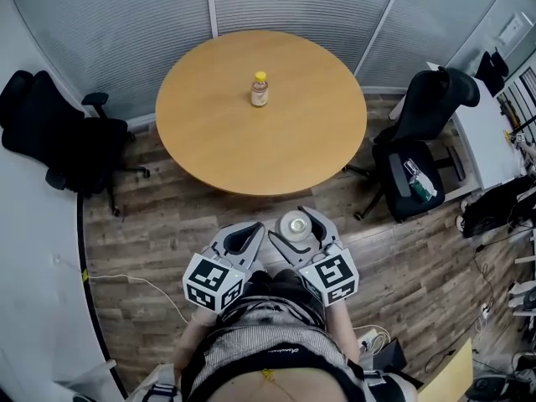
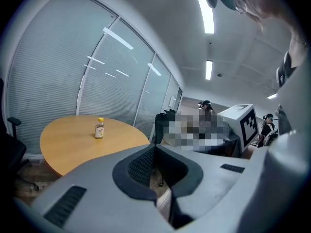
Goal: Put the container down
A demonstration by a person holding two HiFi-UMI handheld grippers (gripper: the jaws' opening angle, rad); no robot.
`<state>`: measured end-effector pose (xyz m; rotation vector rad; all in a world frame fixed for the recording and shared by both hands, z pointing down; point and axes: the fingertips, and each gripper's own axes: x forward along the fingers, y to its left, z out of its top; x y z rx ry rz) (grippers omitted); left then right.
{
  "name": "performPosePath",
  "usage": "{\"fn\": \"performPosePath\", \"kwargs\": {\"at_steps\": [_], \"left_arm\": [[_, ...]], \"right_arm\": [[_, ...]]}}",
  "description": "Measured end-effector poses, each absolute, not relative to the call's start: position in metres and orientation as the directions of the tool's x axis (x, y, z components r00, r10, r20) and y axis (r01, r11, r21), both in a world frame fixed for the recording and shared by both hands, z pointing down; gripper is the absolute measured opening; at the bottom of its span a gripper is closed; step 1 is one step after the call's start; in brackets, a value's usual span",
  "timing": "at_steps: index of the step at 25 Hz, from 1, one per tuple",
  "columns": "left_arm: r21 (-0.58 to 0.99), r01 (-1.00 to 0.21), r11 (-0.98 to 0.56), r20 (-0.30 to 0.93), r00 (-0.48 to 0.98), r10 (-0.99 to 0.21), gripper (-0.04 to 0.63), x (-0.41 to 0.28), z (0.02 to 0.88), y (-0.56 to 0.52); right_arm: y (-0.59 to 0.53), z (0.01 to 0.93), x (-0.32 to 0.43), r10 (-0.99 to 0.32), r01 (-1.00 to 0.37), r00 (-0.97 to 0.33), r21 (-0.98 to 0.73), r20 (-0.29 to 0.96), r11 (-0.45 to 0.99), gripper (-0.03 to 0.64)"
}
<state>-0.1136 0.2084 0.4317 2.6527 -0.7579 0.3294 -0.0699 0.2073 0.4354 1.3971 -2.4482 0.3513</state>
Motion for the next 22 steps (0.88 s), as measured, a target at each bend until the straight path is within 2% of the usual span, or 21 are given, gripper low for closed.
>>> {"fn": "performPosePath", "kwargs": {"at_steps": [22], "left_arm": [[0.298,-0.566,-0.769,0.326,0.817,-0.476,0.021,-0.120,0.437,0.177]], "right_arm": [[0.168,0.443,-0.075,-0.764,-0.846,-0.513,-0.078,0.391,0.527,0.348]]}}
